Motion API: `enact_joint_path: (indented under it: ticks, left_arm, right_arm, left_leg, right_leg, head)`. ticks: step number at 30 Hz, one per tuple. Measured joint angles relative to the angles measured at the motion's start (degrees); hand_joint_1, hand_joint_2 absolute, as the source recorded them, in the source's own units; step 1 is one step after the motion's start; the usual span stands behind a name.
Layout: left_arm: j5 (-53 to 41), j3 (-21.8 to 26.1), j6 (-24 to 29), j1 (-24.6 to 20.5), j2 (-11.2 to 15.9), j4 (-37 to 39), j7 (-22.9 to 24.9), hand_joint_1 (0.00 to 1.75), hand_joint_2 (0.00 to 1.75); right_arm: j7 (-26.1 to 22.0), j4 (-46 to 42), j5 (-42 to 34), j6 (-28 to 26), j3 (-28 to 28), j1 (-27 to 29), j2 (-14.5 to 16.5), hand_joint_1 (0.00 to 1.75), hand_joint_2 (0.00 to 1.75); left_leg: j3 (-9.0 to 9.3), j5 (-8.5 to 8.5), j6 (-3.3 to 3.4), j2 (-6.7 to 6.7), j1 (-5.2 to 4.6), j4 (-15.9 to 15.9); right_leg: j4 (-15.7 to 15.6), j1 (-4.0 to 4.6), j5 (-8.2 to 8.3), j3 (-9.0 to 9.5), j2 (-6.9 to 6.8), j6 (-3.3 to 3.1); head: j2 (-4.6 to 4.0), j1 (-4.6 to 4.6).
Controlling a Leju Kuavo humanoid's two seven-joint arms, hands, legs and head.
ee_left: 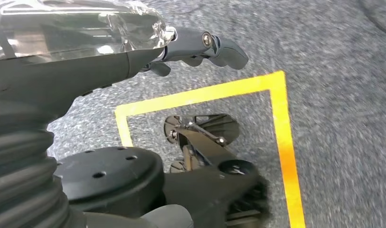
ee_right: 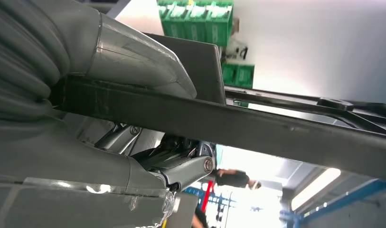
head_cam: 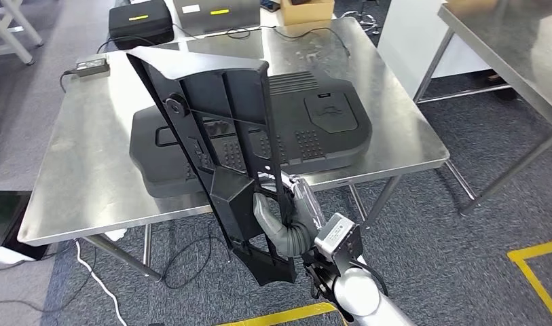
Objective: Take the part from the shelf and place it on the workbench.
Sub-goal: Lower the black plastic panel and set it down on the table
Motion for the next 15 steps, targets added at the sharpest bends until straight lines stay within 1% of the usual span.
enact_joint_path:
  ticks: [1, 2, 3, 4, 5, 6, 7, 8, 9, 10, 11, 12, 13, 14, 15]
  left_arm:
    - [-0.02, 0.00, -0.07, 0.07, 0.01, 0.00, 0.00, 0.00, 1.75]
    - [-0.04, -0.01, -0.15, 0.11, 0.02, 0.00, 0.00, 0.00, 1.75]
    - [-0.06, -0.01, -0.22, 0.11, 0.04, 0.00, 0.00, 0.00, 1.75]
    - [-0.09, -0.01, -0.28, 0.04, 0.05, 0.00, 0.00, 0.00, 1.75]
    - [-0.13, -0.01, -0.30, -0.03, 0.07, 0.00, 0.00, 0.00, 1.75]
    - [-0.16, -0.01, -0.31, -0.06, 0.08, 0.00, 0.00, 0.00, 1.75]
    - [-0.19, -0.01, -0.31, -0.04, 0.09, 0.00, 0.00, 0.00, 1.75]
    - [-0.20, 0.00, -0.31, 0.03, 0.10, 0.00, 0.01, 0.00, 1.75]
    - [-0.21, -0.01, -0.31, 0.13, 0.10, 0.00, 0.03, 0.00, 1.75]
    - [-0.22, 0.00, -0.31, 0.16, 0.11, 0.00, 0.06, 0.00, 1.75]
    - [-0.23, 0.00, -0.31, 0.11, 0.13, 0.00, 0.09, 0.00, 1.75]
    - [-0.25, 0.00, -0.31, 0.03, 0.15, 0.00, 0.12, 0.00, 1.75]
    - [-0.26, 0.00, -0.32, -0.07, 0.17, 0.00, 0.13, 0.00, 1.75]
    - [-0.27, 0.00, -0.33, -0.13, 0.19, 0.00, 0.13, 0.00, 1.75]
    - [-0.28, -0.01, -0.34, -0.13, 0.19, 0.00, 0.13, 0.00, 1.75]
  right_arm:
    - [0.00, 0.01, -0.01, 0.00, 0.00, -0.03, 0.00, 1.75, 1.75]
    - [0.00, 0.01, -0.01, 0.00, 0.00, -0.10, 0.01, 1.75, 1.75]
    - [0.00, 0.01, -0.01, 0.00, 0.00, -0.21, 0.01, 1.75, 1.75]
    - [0.00, 0.01, -0.01, 0.00, 0.00, -0.35, 0.01, 1.75, 1.75]
    - [0.01, 0.01, -0.01, 0.00, 0.00, -0.50, 0.02, 1.75, 1.75]
    - [0.01, 0.01, -0.02, -0.01, 0.00, -0.64, 0.02, 1.75, 1.75]
    - [0.01, 0.01, -0.05, -0.01, 0.00, -0.74, 0.02, 1.75, 1.75]
    - [0.01, -0.01, -0.08, -0.01, 0.01, -0.81, 0.03, 1.75, 1.75]
    - [0.02, -0.01, -0.10, -0.01, 0.02, -0.88, 0.03, 1.75, 1.75]
    - [0.01, -0.02, -0.12, 0.00, 0.02, -0.95, 0.03, 1.75, 1.75]
    - [-0.01, -0.03, -0.13, -0.01, 0.03, -1.01, 0.02, 1.75, 1.75]
    - [0.00, -0.02, -0.15, -0.01, 0.03, -1.02, -0.03, 1.75, 1.75]
    - [-0.01, -0.02, -0.19, -0.02, 0.03, -0.97, -0.09, 1.75, 1.75]
    - [0.00, 0.00, -0.27, -0.04, 0.04, -0.90, -0.19, 1.75, 1.75]
    - [-0.02, 0.02, -0.38, -0.10, 0.04, -0.82, -0.29, 1.75, 1.75]
  left_leg:
    - [0.34, 1.07, -0.12, 0.17, 0.15, -0.84]
    - [1.83, 2.96, -0.14, 0.57, 0.23, -3.85]
    - [3.88, 4.96, -0.05, 1.63, 0.21, -7.97]
    - [5.69, 6.44, 0.17, 2.81, -0.05, -11.75]
    - [6.87, 7.26, 0.50, 3.71, -0.32, -14.37]
    - [7.27, 7.44, 0.82, 4.20, -0.62, -15.61]
    - [7.15, 7.35, 1.16, 3.85, -0.89, -15.82]
    - [7.15, 7.44, 1.55, 3.17, -0.85, -16.04]
    - [7.29, 7.56, 1.87, 2.53, -0.80, -16.35]
    - [7.48, 7.71, 2.27, 1.88, -0.68, -16.67]
    - [7.71, 7.86, 2.65, 1.26, -0.53, -16.97]
    - [7.82, 7.89, 2.90, 0.63, -0.51, -17.09]
    - [7.84, 7.87, 3.11, -0.04, -0.53, -17.08]
    - [7.85, 7.82, 3.22, -0.73, -0.58, -17.03]
    - [7.88, 7.73, 3.27, -1.39, -0.63, -16.93]
  right_leg:
    - [0.00, 0.01, -0.15, 0.13, -0.72, 0.07]
    - [0.00, 0.00, -0.33, 0.35, -1.40, 0.18]
    - [0.00, 0.03, -0.54, 0.60, -2.04, 0.34]
    - [0.04, 0.16, -0.79, 0.84, -2.64, 0.61]
    - [0.04, 0.27, -0.99, 1.02, -3.18, 0.88]
    - [0.04, 0.37, -1.16, 1.14, -3.68, 1.18]
    - [-0.03, 0.41, -1.28, 1.25, -4.21, 1.48]
    - [-0.13, 0.34, -1.43, 1.40, -4.64, 1.80]
    - [0.09, 0.21, -1.73, 1.50, -4.18, 2.11]
    - [1.04, 0.08, -2.44, 1.22, -2.99, 2.34]
    - [3.12, -0.04, -3.68, 0.36, -1.43, 2.48]
    - [6.32, -0.17, -5.27, -1.18, 0.27, 2.49]
    - [10.22, -0.20, -6.93, -3.28, 1.22, 2.47]
    - [13.73, -0.22, -7.98, -5.33, 1.59, 2.48]
    - [15.72, -0.22, -7.99, -6.77, 1.73, 2.51]
  head:
    - [0.00, -0.25]
    - [0.00, -0.54]
    - [0.00, -0.83]
    - [0.01, -1.11]
    - [0.01, -1.19]
    - [0.01, -1.13]
    - [0.01, -0.99]
    - [0.01, -0.79]
    - [0.01, -0.62]
    - [0.00, -0.47]
    - [0.00, -0.25]
    - [0.00, 0.11]
    - [0.01, 0.46]
    - [0.01, 0.82]
    - [0.01, 1.12]
